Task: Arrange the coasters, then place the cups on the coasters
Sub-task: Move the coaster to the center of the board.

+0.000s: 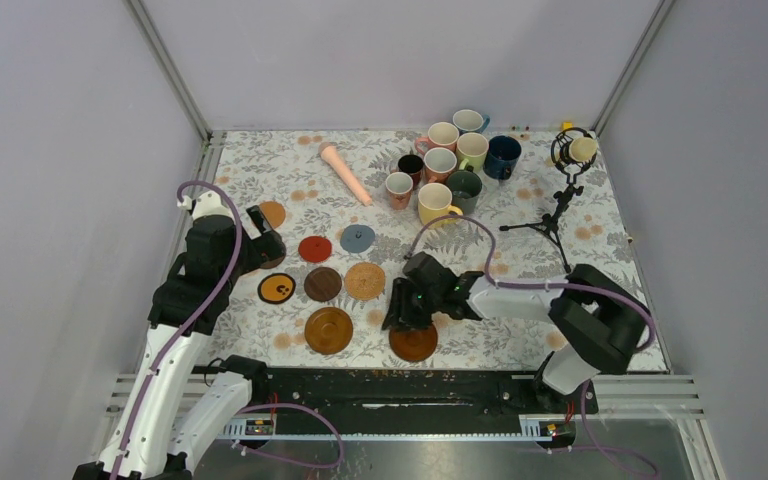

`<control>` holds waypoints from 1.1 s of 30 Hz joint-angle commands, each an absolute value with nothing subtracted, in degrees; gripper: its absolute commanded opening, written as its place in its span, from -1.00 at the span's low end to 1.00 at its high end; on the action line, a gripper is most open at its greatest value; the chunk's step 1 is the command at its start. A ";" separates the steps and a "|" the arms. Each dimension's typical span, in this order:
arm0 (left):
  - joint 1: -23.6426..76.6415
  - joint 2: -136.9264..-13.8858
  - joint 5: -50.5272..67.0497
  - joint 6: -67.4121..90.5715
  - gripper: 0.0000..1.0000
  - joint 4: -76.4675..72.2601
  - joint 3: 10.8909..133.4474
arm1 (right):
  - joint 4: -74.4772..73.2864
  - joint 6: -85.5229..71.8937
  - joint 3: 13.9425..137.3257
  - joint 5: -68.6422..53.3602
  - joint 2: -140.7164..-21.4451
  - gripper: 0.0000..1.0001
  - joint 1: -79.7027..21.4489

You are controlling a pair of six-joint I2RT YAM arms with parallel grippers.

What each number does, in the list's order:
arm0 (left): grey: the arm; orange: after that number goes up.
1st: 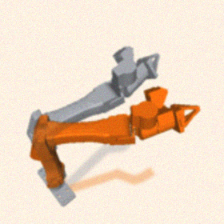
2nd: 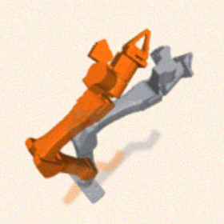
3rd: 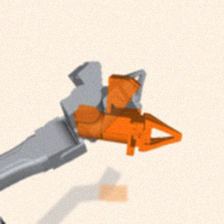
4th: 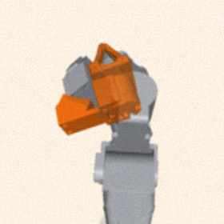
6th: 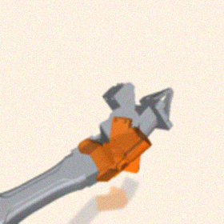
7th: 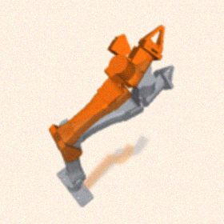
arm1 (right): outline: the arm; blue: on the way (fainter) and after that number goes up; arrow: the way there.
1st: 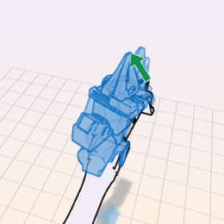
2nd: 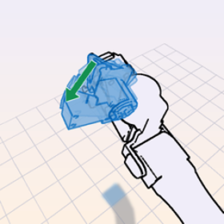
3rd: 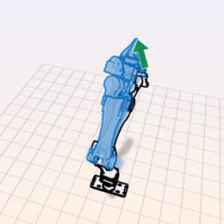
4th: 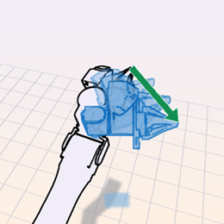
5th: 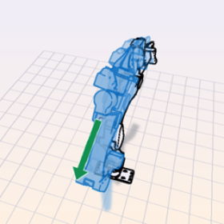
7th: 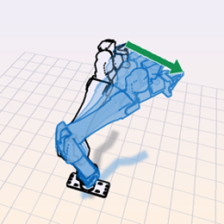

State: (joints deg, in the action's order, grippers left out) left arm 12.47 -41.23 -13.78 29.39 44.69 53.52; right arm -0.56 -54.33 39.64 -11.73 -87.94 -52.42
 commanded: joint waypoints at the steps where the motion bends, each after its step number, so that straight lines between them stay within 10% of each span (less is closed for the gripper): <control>1: 12.63 -40.58 -15.81 28.92 0.97 43.68 54.67 | -0.51 -52.52 43.01 -14.64 -95.56 -0.05 -55.96; 33: 12.65 -40.85 -16.52 29.24 0.98 43.77 54.47 | 2.59 -47.55 56.78 -14.46 -107.34 -0.07 -57.48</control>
